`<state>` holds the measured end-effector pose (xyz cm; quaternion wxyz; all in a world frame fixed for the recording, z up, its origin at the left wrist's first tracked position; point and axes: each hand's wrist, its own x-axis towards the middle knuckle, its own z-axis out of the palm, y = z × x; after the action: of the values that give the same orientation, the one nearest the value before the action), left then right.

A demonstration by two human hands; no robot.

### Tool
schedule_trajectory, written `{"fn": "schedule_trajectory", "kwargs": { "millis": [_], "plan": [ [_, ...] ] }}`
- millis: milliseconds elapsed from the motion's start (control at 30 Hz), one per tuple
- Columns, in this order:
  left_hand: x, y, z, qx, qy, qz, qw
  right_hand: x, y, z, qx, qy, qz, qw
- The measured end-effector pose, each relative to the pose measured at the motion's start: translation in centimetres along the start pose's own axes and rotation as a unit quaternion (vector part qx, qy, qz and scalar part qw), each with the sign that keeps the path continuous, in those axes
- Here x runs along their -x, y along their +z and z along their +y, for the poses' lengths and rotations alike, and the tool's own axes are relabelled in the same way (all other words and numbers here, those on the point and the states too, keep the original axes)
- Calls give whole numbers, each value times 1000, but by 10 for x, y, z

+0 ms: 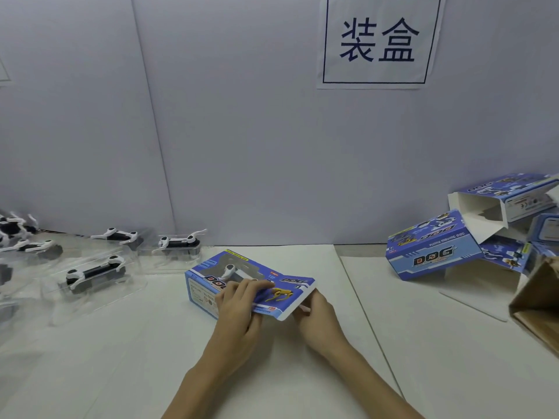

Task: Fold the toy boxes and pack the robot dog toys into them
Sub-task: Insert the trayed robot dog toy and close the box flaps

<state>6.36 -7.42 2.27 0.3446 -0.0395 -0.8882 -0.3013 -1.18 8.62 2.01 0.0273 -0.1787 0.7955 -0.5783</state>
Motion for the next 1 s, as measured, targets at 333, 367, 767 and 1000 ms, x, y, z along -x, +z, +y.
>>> {"fn": "schedule_trajectory", "kwargs": {
  "millis": [333, 367, 767, 1000],
  "plan": [
    [4, -12, 13, 130, 40, 86, 987, -11, -15, -3, 88, -139, 129, 978],
    [4, -15, 11, 107, 50, 87, 989, -12, -20, -8, 62, -149, 154, 975],
    [-9, -31, 30, 298, 5, 191, 935, 18, -43, -61, -95, -252, 175, 947],
    [-10, -28, 35, 378, -84, 124, 914, 28, -19, -58, 7, -301, 95, 949]
  ]
}}
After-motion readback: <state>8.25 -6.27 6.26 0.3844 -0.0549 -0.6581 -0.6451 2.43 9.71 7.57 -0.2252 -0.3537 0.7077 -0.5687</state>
